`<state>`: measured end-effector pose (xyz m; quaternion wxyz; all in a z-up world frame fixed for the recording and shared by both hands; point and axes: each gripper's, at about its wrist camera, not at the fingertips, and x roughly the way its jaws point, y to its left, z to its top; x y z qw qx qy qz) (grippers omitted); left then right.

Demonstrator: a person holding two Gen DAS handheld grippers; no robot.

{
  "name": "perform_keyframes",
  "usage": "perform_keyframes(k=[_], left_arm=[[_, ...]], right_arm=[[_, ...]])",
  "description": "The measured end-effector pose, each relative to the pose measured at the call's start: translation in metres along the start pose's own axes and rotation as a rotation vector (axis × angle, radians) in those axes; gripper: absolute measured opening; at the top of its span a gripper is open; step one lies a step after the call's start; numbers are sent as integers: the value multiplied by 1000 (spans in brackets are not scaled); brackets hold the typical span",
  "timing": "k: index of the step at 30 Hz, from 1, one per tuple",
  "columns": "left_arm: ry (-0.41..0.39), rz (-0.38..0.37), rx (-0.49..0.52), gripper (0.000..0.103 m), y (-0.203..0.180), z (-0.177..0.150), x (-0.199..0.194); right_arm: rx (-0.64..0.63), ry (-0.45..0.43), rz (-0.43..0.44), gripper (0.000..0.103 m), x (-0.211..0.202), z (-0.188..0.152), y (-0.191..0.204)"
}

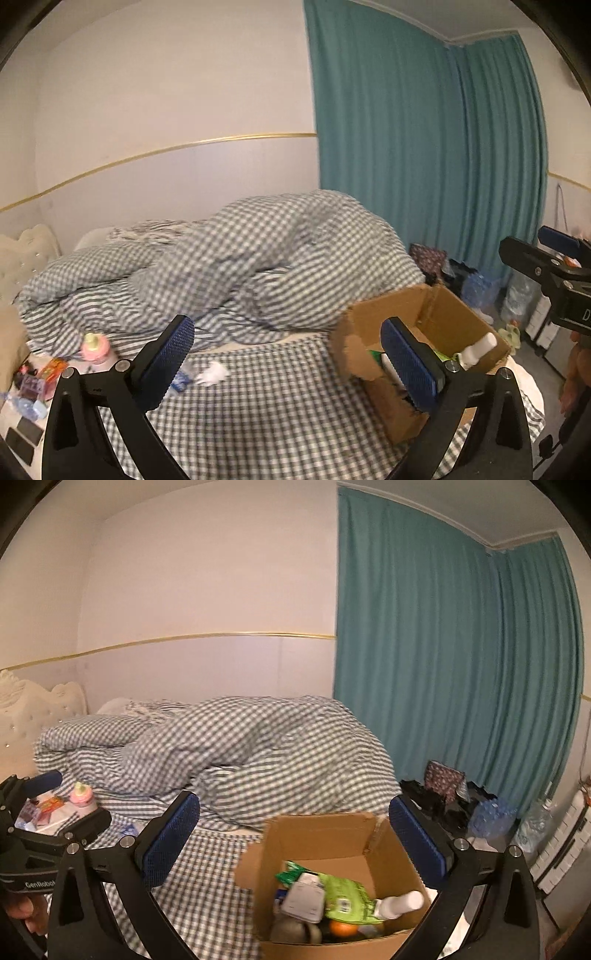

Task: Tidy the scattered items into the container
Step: 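Move both tools back over the remaining items on the bed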

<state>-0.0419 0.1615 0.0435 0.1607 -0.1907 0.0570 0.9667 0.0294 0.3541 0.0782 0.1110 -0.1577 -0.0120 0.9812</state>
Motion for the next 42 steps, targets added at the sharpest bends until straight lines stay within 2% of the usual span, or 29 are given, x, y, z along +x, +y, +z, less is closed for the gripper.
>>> perform_keyframes(k=[12, 21, 27, 32, 42], left_arm=[[-28, 121, -100, 103, 99, -14, -41], [-7, 206, -187, 103, 177, -35, -47], [30, 242, -230, 103, 220, -51, -31], [54, 246, -234, 103, 236, -59, -7], [182, 223, -209, 103, 250, -91, 77]], right_arm=[[-70, 1, 109, 103, 2, 15, 89], [-148, 38, 191, 103, 25, 11, 159], [-199, 58, 234, 103, 49, 6, 201], [-227, 93, 256, 103, 81, -4, 224], [-277, 245, 273, 103, 177, -50, 251]])
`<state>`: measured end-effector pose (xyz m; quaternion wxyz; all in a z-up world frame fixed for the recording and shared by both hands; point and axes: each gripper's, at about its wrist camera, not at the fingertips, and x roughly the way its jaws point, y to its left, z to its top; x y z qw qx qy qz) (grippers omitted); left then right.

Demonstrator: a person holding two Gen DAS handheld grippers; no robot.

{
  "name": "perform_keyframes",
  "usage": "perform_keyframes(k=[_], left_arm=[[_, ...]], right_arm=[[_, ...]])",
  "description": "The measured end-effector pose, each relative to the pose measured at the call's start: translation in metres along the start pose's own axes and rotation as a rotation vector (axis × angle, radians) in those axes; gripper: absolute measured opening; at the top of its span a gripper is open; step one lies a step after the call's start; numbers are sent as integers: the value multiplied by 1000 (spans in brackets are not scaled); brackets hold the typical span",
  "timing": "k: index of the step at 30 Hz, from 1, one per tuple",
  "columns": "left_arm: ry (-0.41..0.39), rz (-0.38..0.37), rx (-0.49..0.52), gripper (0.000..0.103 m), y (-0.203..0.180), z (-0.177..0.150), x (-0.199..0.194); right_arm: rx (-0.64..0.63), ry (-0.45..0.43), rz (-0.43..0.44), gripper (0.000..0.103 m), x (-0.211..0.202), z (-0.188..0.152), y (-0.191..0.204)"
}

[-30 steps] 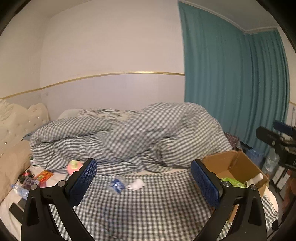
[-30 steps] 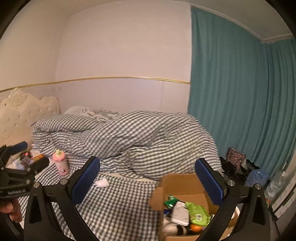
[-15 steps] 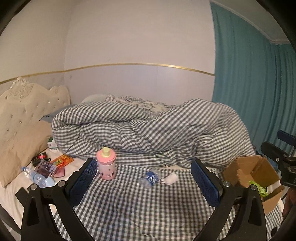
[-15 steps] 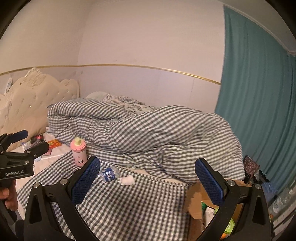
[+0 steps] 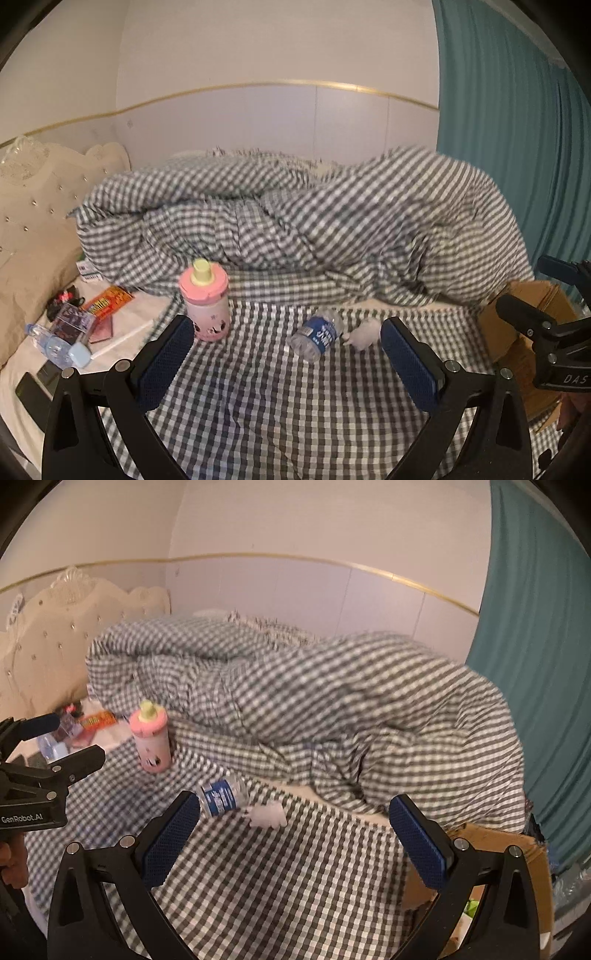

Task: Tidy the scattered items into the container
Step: 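Move both tools back over the remaining items on the bed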

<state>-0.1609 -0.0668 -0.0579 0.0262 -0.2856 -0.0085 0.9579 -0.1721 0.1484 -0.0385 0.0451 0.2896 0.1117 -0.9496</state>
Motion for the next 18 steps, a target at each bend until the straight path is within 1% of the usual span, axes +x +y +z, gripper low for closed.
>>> perform_keyframes(k=[6, 11, 13, 17, 18], left_arm=[[80, -7, -3, 103, -2, -15, 57], [130, -22, 16, 103, -5, -25, 99], [145, -26, 28, 103, -6, -29, 116], [177, -57, 51, 103, -11, -37, 148], [196, -83, 60, 103, -13, -41, 160]], right_arm=[[7, 80, 26, 103, 59, -14, -3], [17, 126, 75, 103, 101, -26, -5], [11, 150, 82, 103, 120, -31, -3], [2, 187, 105, 103, 154, -40, -1], [4, 198, 114, 103, 161, -42, -1]])
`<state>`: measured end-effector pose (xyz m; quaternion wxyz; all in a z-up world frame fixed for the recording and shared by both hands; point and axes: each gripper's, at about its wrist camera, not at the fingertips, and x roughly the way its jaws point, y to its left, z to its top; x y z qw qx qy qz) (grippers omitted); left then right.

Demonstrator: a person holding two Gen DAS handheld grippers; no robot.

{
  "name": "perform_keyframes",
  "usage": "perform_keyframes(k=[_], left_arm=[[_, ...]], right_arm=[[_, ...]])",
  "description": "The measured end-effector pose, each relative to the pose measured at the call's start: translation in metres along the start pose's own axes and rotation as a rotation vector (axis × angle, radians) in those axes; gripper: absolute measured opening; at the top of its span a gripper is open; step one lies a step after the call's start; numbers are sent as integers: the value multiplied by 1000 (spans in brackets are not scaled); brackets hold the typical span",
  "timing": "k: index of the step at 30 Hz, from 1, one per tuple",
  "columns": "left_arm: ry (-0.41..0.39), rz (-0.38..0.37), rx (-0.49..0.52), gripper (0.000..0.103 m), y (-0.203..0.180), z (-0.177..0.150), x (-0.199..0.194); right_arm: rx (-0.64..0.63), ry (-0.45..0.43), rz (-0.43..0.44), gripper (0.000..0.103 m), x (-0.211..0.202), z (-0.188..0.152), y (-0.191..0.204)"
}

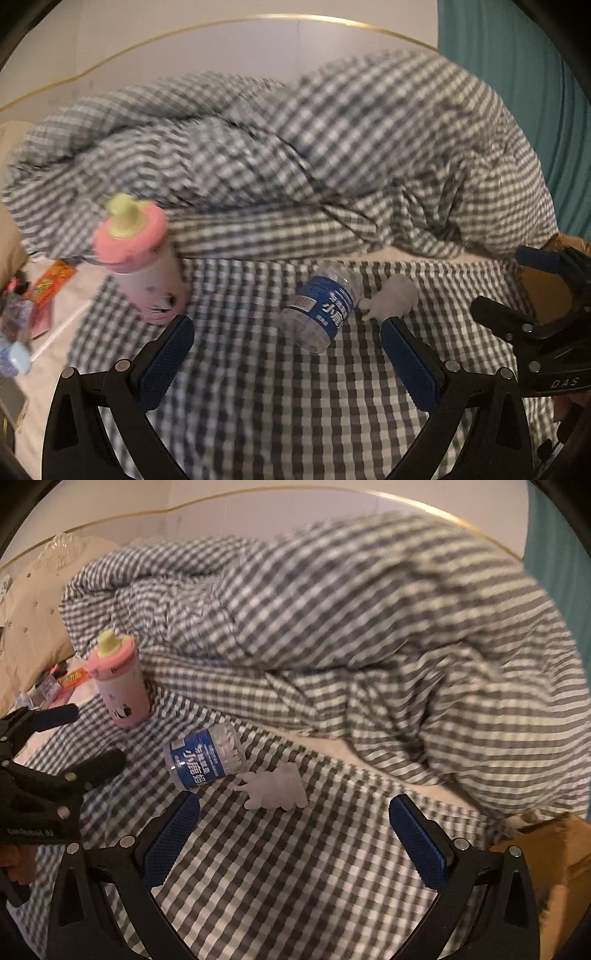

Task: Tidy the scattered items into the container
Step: 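Move both tools back over the remaining items on the bed, then grasp the white plush toy with the right tool while the left tool grasps the clear round container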

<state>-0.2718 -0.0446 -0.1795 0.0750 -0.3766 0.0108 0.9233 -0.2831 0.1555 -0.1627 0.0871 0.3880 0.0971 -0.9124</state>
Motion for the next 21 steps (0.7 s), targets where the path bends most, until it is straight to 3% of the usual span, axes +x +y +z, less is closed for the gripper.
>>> perform_keyframes(k=[8, 16, 19, 21], left_arm=[[76, -1, 61, 103, -10, -7, 72], [113, -78, 78, 102, -8, -10, 117], [134, -117, 80, 94, -9, -12, 129], [140, -142, 78, 78, -10, -12, 134]], right_arm=[[14, 92, 35, 103, 70, -8, -8], [42, 110, 86, 103, 96, -15, -24], [63, 111, 94, 103, 99, -17, -31], [73, 114, 97, 103, 101, -18, -34]])
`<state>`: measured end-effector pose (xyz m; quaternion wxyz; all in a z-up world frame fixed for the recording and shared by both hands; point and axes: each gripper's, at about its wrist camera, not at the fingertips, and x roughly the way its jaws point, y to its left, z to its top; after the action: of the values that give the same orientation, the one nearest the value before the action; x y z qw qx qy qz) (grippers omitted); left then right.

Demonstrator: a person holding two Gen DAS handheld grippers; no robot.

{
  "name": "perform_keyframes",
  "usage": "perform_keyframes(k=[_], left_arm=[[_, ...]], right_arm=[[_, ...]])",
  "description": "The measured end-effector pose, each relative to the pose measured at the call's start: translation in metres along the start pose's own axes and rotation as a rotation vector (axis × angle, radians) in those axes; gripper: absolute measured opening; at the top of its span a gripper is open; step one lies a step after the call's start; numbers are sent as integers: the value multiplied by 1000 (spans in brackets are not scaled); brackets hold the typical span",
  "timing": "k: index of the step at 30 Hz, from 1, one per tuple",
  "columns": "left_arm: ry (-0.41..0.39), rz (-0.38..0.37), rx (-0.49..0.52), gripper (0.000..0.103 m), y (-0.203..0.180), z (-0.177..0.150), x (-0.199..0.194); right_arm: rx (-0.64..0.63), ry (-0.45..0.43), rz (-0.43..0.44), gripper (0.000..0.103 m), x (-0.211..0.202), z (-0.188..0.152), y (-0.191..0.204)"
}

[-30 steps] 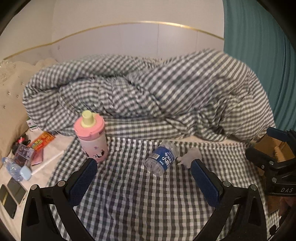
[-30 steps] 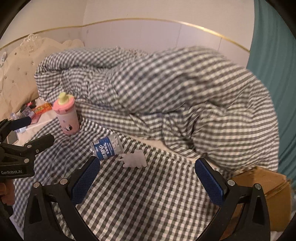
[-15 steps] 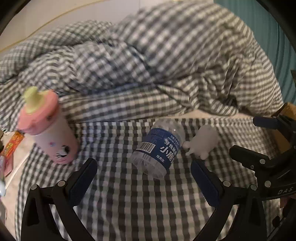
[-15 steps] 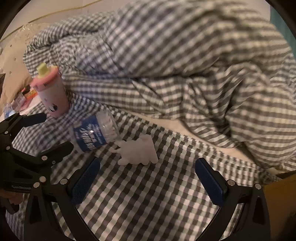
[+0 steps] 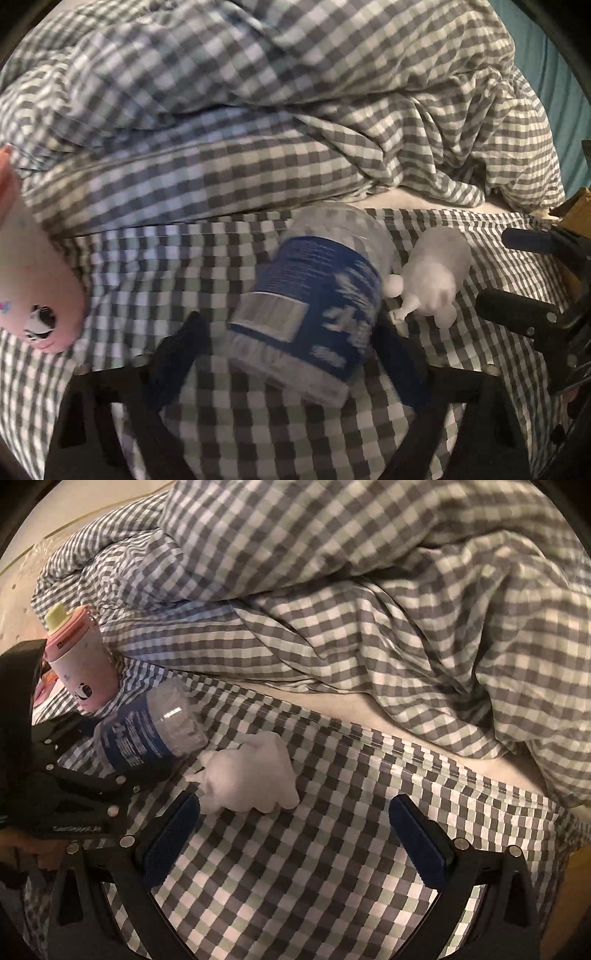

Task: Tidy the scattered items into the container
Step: 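Grasp the white plush toy with the right tool while the left tool grasps the clear round container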

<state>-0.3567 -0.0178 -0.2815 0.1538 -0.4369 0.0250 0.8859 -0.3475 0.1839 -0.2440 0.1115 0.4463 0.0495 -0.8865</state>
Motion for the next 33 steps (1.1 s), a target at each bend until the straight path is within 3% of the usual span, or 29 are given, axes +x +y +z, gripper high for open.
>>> perform_keyframes(k=[4, 9, 16, 22, 25, 26, 27, 33], left_arm=[[-6, -9, -54, 71, 8, -1, -3], [-58, 54, -145, 67, 30, -9, -32], [-107, 136, -168, 64, 52, -23, -72], [-123, 156, -199, 63, 62, -39, -94], [-132, 155, -212, 63, 65, -42, -103], [-135, 157, -213, 63, 65, -43, -105], [-139, 160, -213, 63, 66, -43, -108], [-144, 160, -219, 63, 64, -43, -112]], right_arm=[[-4, 3, 6, 103, 4, 1, 1], [-23, 4, 20, 103, 10, 7, 14], [-83, 17, 16, 103, 28, 15, 46], [-119, 58, -31, 102, 50, 17, 62], [-110, 63, -56, 94, 58, 17, 62], [-101, 66, -50, 85, 60, 17, 61], [-88, 69, -38, 83, 61, 17, 59], [-65, 49, -32, 82, 54, 16, 54]])
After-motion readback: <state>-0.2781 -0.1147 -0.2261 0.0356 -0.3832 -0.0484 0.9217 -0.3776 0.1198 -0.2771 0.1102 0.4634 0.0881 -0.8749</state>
